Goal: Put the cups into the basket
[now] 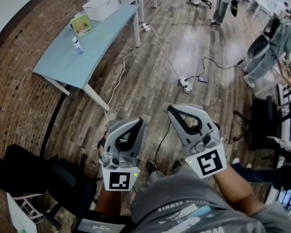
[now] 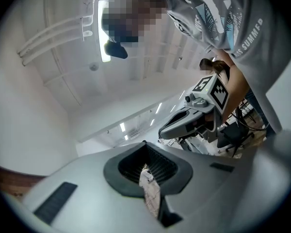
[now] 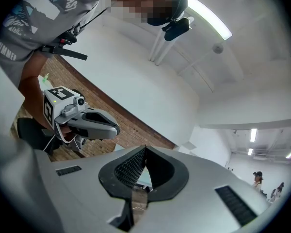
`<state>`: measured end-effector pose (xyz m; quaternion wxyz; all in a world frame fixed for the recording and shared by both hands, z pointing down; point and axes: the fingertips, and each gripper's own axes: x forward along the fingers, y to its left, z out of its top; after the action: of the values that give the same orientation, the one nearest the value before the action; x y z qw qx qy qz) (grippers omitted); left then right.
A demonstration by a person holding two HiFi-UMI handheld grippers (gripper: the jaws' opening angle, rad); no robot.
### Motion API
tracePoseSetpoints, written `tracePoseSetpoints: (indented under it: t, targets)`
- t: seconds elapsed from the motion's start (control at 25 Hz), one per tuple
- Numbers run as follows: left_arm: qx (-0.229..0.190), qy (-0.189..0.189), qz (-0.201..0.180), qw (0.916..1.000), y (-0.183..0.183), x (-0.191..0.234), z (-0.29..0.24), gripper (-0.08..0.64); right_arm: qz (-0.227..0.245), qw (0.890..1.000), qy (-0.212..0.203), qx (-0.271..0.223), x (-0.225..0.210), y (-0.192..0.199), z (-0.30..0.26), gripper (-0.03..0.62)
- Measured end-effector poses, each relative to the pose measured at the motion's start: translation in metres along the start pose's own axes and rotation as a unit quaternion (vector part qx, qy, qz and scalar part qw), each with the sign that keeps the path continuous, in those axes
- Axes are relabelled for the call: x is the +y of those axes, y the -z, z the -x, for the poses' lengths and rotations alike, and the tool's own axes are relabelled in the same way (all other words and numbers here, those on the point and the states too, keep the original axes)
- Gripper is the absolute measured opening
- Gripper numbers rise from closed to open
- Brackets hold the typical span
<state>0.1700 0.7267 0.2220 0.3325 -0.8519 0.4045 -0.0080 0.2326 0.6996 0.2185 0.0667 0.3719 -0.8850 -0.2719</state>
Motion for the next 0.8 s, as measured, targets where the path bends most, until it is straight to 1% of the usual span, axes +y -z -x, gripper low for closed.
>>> tracePoseSetpoints:
  t: [0.16, 0.36, 0.64, 0.8]
  targets:
    - [-0.005, 0.006, 0.004, 1.0000, 0.007, 0.006, -0.003, -0.002, 0.000, 1.000, 0.007, 0.003, -0.001, 0.002, -0.008, 0.010]
    - [-0.006, 0.005, 0.011, 0.9999, 0.016, 0.014, -0.019, -0.002, -0.002, 1.000, 0.006, 0.007, -0.011, 0.011, -0.017, 0.011]
    - [0.010, -0.004, 0.008, 0.9999, 0.042, 0.024, -0.067, -0.002, -0.019, 1.000, -0.001, 0.001, -0.049, 0.042, -0.036, 0.011]
    - [0.016, -0.009, -0.010, 0.9998, 0.052, 0.031, -0.104, -0.002, -0.023, 1.000, -0.008, -0.017, -0.082, 0.058, -0.049, 0.011]
